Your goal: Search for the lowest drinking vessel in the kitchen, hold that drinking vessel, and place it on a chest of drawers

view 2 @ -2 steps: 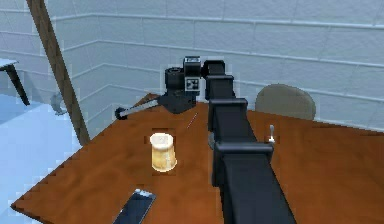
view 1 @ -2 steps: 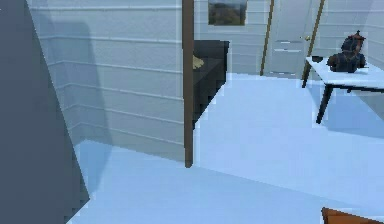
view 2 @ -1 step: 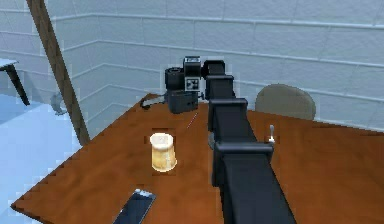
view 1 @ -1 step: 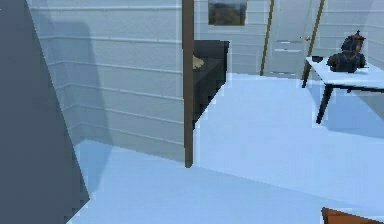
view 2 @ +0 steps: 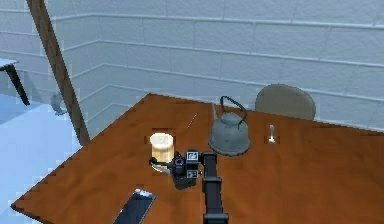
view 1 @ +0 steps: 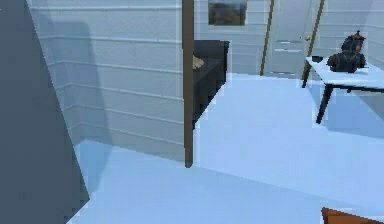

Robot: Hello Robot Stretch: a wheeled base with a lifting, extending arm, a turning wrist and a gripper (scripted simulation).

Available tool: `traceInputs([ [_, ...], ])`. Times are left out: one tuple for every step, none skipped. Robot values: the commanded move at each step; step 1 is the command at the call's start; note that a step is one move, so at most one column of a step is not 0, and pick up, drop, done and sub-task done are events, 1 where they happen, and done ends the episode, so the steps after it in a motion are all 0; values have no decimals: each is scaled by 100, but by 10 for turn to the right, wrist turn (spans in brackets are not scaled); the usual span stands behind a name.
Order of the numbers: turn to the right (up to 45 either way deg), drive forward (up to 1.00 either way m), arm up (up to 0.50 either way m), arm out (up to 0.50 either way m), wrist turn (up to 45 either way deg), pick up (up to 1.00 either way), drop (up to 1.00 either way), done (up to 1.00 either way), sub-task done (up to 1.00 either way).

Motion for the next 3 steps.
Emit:
traceInputs([
  [0,0,0,0,0,100,0,0,0],
  [0,0,10,0,0,0,0,0,0],
  [0,0,16,0,0,0,0,0,0],
])
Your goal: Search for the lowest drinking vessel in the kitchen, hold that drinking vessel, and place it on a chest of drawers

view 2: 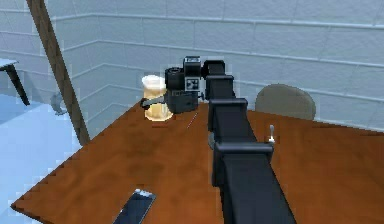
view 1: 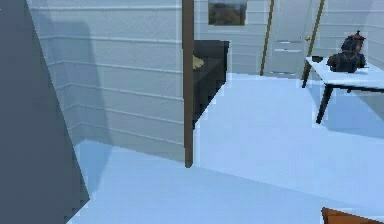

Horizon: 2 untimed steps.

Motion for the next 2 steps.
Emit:
traceInputs([
  [0,0,0,0,-450,0,0,0,0],
  [0,0,0,0,-450,0,0,0,0],
])
